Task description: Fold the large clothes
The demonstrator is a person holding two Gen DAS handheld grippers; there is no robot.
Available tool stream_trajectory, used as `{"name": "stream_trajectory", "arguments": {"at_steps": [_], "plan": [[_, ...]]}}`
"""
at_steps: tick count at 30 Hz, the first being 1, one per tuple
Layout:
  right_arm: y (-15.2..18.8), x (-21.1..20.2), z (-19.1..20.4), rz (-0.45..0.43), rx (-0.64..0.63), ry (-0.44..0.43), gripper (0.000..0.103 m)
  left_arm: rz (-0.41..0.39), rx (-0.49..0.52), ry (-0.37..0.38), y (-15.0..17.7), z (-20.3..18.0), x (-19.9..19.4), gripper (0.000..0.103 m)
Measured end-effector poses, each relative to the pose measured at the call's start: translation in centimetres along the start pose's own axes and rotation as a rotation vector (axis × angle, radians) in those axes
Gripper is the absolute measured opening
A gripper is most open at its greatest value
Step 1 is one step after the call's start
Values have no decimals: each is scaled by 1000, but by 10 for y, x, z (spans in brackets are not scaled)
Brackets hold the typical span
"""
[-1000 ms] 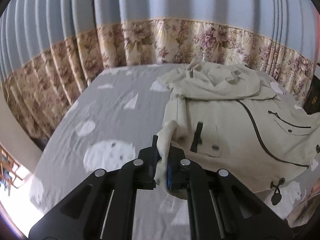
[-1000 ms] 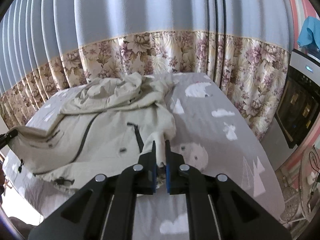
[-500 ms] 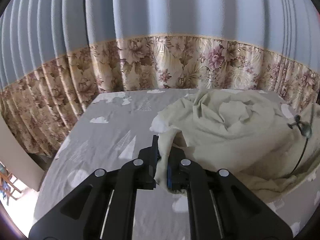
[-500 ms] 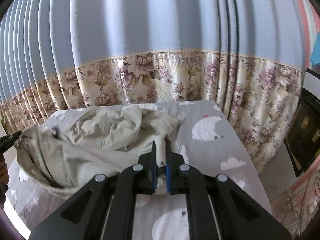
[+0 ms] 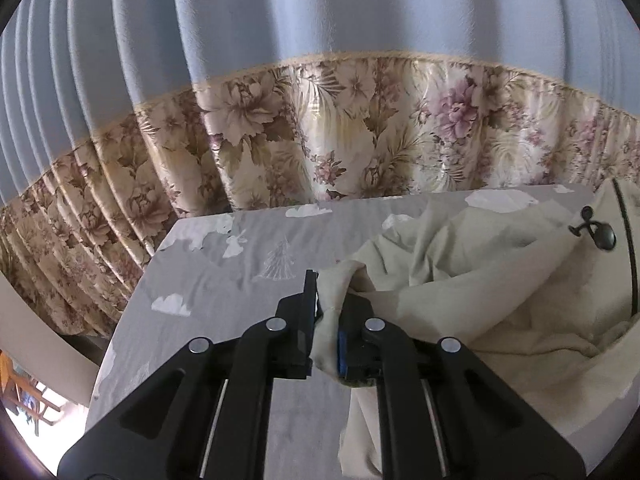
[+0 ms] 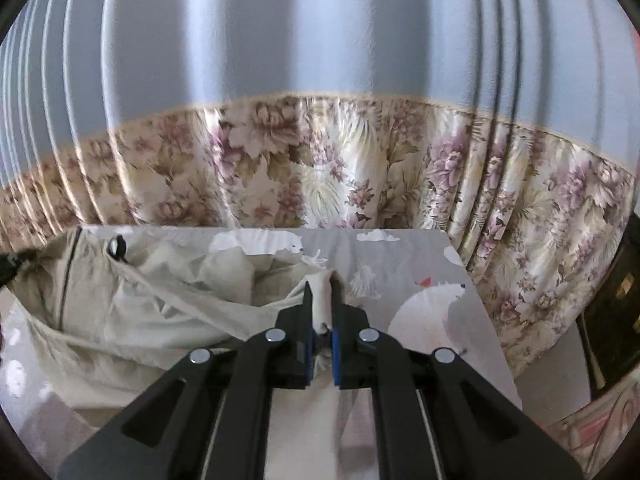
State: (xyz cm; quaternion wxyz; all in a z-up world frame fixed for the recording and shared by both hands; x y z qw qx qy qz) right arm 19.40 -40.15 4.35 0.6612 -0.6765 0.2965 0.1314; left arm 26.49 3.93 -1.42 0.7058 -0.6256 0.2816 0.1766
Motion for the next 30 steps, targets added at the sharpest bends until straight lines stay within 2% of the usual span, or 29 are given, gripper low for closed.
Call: {"name": "stream_trajectory", "arguments": {"at_steps": [5,8,9,10,11,12,13,14,17,19,23,26,28,30], "plan": [[-11,48,9,48,-21,19,6,34,-19,-12,-20,5,43,13],[-16,78,11,87,8,18,7,52,-29,-24,-25,8,67,23],[-16,89,11,94,26,17,8,60,-34,-34,-26,11,77,36],[-15,98,10,108,36,24,10,71,-48,-51,-26,16,87,55],[-14,109,9,134,35,41,22,82,-54,-64,-25,20,94,63],[-10,124,9,175,27,69,29,106,-66,-81,-23,27,105,76],[-10,130,7,186,26,90,42,112,-72,-85,-22,31,108,84],[-12,131,4,179,31,107,52,116,-74,-88,-21,35,110,85],[-25,113,1,110,58,87,63,93,-41,-124,-20,40,101,92],[-35,91,8,54,58,49,66,66,-22,-144,-23,39,88,93],[-32,70,42,64,-18,-59,67,11,-11,-165,-37,35,61,98],[-25,60,59,51,-67,-71,67,46,-91,-121,-42,46,64,100],[-19,60,66,50,-106,-52,67,80,-105,-110,-42,50,73,100],[-15,60,69,54,-112,-52,67,68,-108,-107,-45,50,73,100]]}}
Point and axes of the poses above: each gripper's, at about its wrist camera, not at the fingertips, and x roughly the way its jaws point, z to its left, y to its underside, the point moved 6 cm from there along x, roughly the way its jaws point, and after that the axes turned 7 degrees about y, right-handed, at the moved point
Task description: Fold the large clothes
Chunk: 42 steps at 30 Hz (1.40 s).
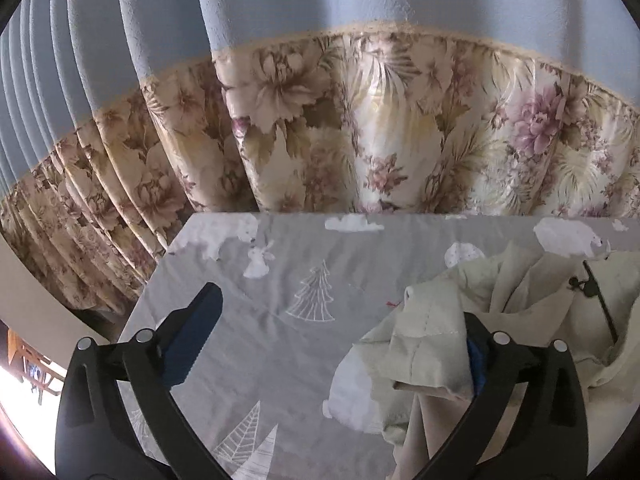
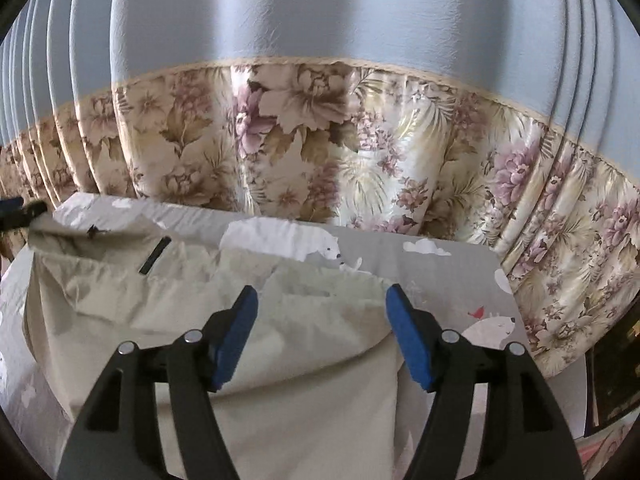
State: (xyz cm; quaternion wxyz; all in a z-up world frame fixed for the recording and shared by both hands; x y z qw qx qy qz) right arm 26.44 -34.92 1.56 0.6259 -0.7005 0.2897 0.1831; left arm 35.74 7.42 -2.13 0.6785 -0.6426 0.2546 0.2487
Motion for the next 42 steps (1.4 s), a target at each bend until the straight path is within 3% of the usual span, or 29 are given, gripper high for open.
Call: {"name": "stream_trajectory", "arguments": {"at_steps": [2,5,9,14,19,24,32,35,37,38,39,40,41,42], "plan": [[2,0,-1,4,6,-5,67,6,-4,17,-2,-3,-1,100],[5,0,-5,7,15,-4,67,82,-64,150,0,-8,7,99],[6,-5,-9,0,29,-9,67,70,43,140,10,-30,-2,94],[10,-6,-9,8,33,-14,67,98,20,227,31,-42,-15,95],[16,-11,-6,12,27,-25,67,91,84,195,49,-52,-24,95],[22,-12,0,15,12,-35,67,105,76,194,53,-50,-18,95],[28,29,10,108,35,-70,67,157,116,196,58,-73,26,92],[32,55,13,162,50,-48,67,183,99,225,58,-84,44,78],[36,70,17,192,64,-66,66,201,80,257,59,-91,53,52],[39,78,18,210,74,-80,55,209,73,271,60,-94,57,45],[42,83,20,225,76,-95,42,211,72,286,60,-99,62,26],[44,88,23,242,81,-118,15,214,79,290,61,-102,64,7],[44,89,22,234,93,-124,11,215,82,291,61,-103,67,0],[43,88,23,220,93,-122,6,208,78,291,60,-104,67,0]]}}
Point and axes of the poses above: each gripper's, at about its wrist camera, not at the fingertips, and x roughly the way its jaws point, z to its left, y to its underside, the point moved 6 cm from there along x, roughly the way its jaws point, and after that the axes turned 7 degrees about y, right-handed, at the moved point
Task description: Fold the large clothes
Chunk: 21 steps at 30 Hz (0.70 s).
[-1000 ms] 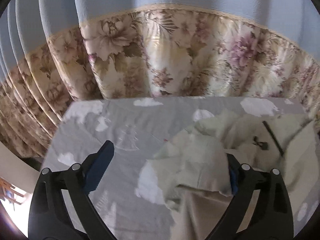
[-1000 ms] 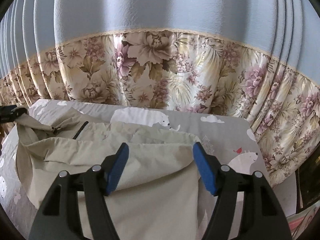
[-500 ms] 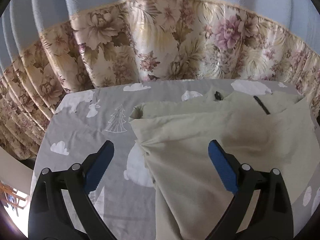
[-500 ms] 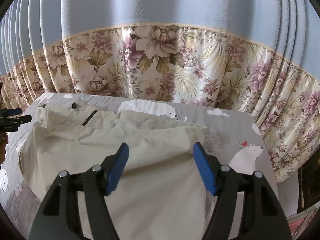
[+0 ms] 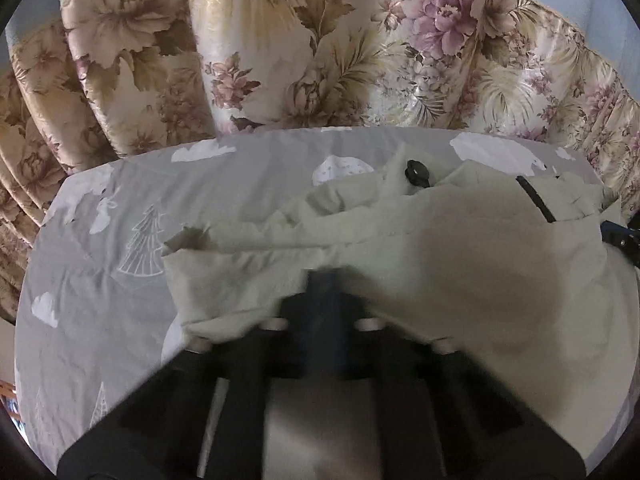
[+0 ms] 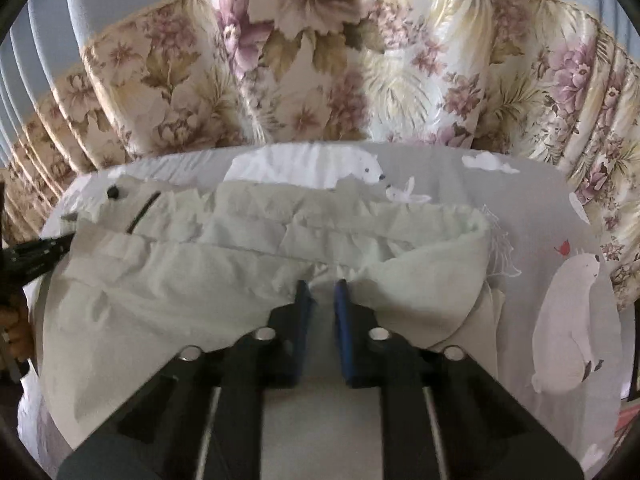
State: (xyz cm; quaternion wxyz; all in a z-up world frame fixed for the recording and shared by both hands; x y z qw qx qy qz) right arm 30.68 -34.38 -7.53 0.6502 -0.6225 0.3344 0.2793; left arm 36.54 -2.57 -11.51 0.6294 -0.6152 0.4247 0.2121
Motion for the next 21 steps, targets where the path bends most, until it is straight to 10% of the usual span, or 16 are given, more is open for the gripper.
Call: {"name": "stream_trajectory", "arguments": {"at_steps": [9,18,20,21], "plan": [[-36,-31,-7,-137,8,2,0,-155,3,-53,-33,15,-37,0],[-54,-29,-12,-128,41,-18,5,-84,42,32,-18,-2,-27,0],[-45,-28,-7,-108,16,-21,58,-67,40,39,-10,-7,-22,10],[-39,-29,-4,-110,13,-25,62,-60,42,43,-8,-9,-20,33]]}}
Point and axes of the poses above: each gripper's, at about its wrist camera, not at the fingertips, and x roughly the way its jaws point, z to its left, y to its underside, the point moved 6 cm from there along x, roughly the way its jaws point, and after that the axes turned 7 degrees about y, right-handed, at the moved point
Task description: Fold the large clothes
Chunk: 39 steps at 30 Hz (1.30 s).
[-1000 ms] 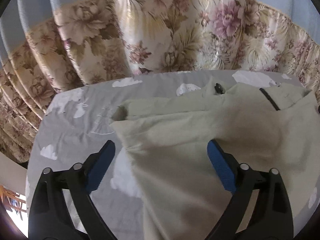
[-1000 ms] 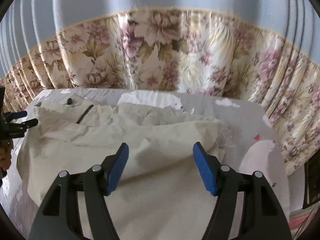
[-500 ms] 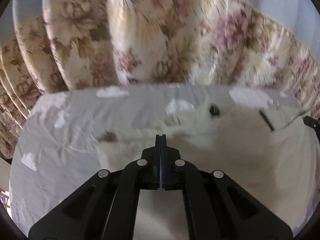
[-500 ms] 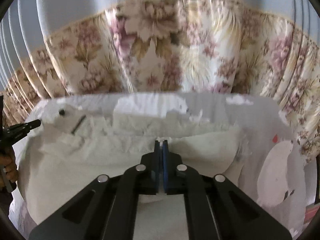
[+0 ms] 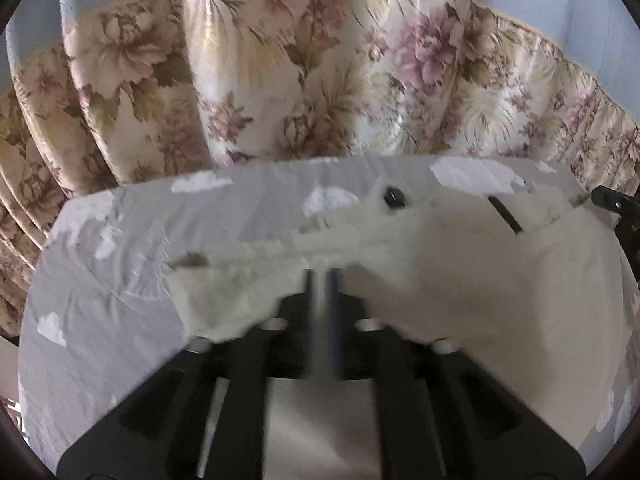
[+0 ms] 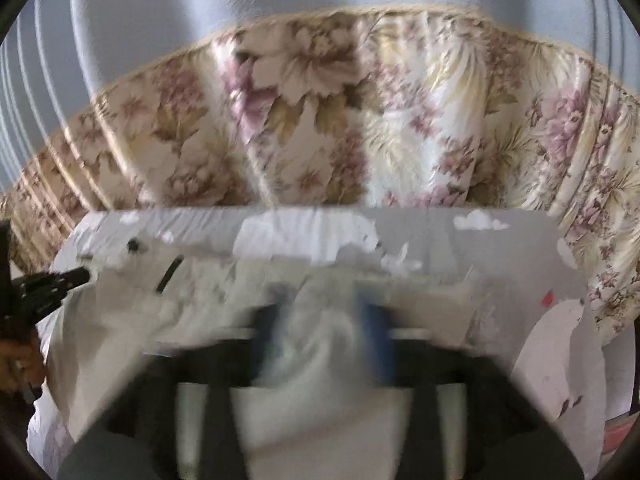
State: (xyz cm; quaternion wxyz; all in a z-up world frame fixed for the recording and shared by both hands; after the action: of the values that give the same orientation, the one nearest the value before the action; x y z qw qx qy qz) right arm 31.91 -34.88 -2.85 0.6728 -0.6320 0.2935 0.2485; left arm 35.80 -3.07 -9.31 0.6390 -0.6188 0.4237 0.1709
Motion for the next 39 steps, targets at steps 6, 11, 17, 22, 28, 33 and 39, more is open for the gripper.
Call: {"name": "stream_trajectory", "arguments": {"at_steps": [6,11,17,22,28,33,39], "plan": [[28,17,4,87,-5,13,58,14,20,-31,5,-14,13,64],[42,30,12,132,-15,-2,2,36,31,-5,10,-25,26,0],[17,9,9,28,1,-4,0,-39,26,-28,-5,-22,12,0],[-10,1,10,-32,-3,2,0,-117,31,-53,-33,-18,-8,0],[-20,29,15,-27,-12,37,0,-134,5,-98,-48,-10,3,0],[1,75,14,59,-22,93,1,-19,-48,-251,-23,22,51,5],[6,66,-7,45,41,175,49,-35,-31,-310,-16,27,39,58]]}}
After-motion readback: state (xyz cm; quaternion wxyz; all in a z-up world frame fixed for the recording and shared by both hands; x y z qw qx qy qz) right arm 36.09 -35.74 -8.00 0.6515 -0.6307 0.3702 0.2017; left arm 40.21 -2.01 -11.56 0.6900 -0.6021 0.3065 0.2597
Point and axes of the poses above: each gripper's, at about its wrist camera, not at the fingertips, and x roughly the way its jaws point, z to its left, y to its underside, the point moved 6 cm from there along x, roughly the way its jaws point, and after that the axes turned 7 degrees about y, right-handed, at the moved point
